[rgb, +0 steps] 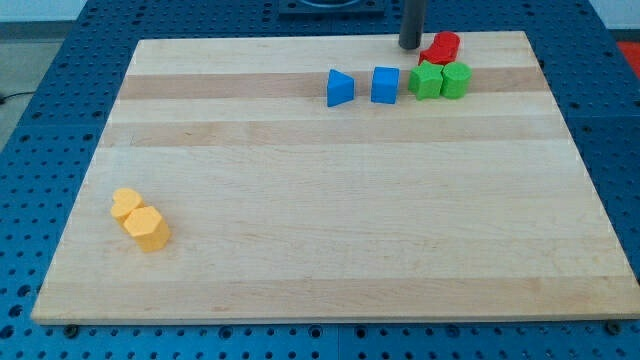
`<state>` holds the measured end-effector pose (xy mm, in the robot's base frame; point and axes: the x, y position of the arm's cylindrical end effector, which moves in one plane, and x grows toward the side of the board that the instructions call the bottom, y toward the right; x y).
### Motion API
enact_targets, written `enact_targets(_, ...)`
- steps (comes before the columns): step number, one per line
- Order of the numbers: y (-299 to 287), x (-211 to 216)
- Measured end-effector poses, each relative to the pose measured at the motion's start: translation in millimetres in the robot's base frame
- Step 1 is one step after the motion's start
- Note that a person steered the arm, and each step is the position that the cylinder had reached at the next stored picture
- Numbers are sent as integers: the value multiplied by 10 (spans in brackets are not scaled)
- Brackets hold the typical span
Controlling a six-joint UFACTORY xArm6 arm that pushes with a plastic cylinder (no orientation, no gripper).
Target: Push the red circle to the left side
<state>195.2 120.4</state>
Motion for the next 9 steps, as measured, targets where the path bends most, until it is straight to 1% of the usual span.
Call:
enact_targets(1, 17, -34)
enact_targets(2, 563, -36)
enact_targets(3, 950, -33)
enact_targets(4, 773, 397)
enact_targets(5, 592, 543)
enact_targets(6, 344, 530)
enact_targets(7, -8, 429)
enact_targets(8, 159, 417)
enact_targets(9, 607, 197)
